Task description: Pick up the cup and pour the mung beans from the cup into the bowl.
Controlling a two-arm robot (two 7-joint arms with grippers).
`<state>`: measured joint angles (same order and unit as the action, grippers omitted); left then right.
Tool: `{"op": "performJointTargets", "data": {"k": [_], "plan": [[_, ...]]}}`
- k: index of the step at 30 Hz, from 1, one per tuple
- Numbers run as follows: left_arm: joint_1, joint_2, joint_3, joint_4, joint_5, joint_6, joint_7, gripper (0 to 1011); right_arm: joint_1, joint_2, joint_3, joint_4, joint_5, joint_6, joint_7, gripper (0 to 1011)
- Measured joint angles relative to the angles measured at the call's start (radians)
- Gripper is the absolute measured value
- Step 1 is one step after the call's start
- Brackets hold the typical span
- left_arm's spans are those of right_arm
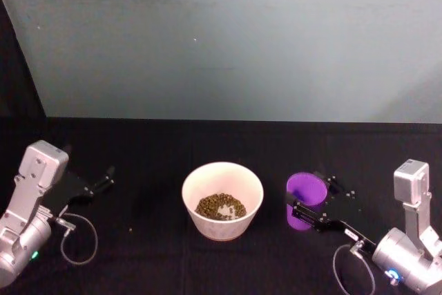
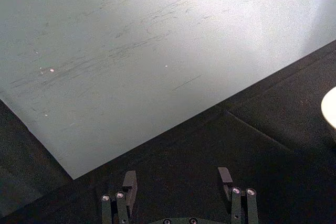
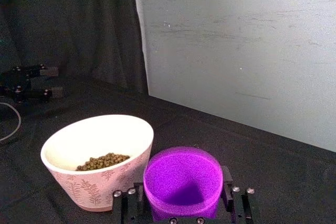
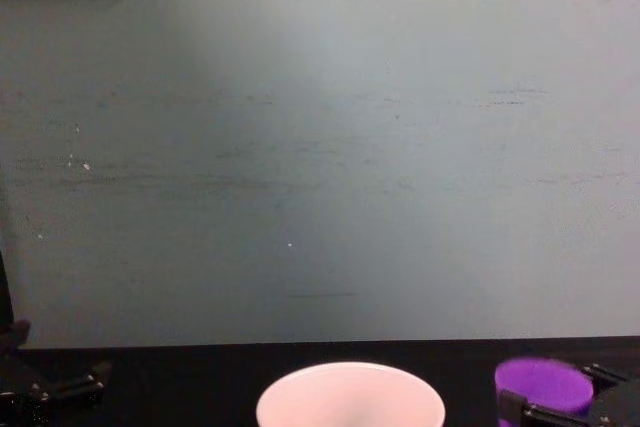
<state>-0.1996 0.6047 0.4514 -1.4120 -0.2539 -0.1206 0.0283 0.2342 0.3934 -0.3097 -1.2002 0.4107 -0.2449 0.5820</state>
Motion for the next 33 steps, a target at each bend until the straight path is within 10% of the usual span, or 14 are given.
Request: {"op": "performJointTargets", "data": {"k": [7,23,33], "plan": [[0.0,0.0,0.0,0.0,0.0,0.0,0.0,1000,-0.001,0.001,0.0,-0.001,0.0,0.001,-0.001,1003],[0.0,0.0,0.0,0.0,0.0,0.0,0.0,1000,-0.002,0.001,0.0,-0.002,0.0,0.002,-0.003,1002],[0.0,0.0,0.0,0.0,0.0,0.0,0.0,1000,-0.048,0.041,0.021,-0.154,0.012,0.085,-0.047,1002]]}}
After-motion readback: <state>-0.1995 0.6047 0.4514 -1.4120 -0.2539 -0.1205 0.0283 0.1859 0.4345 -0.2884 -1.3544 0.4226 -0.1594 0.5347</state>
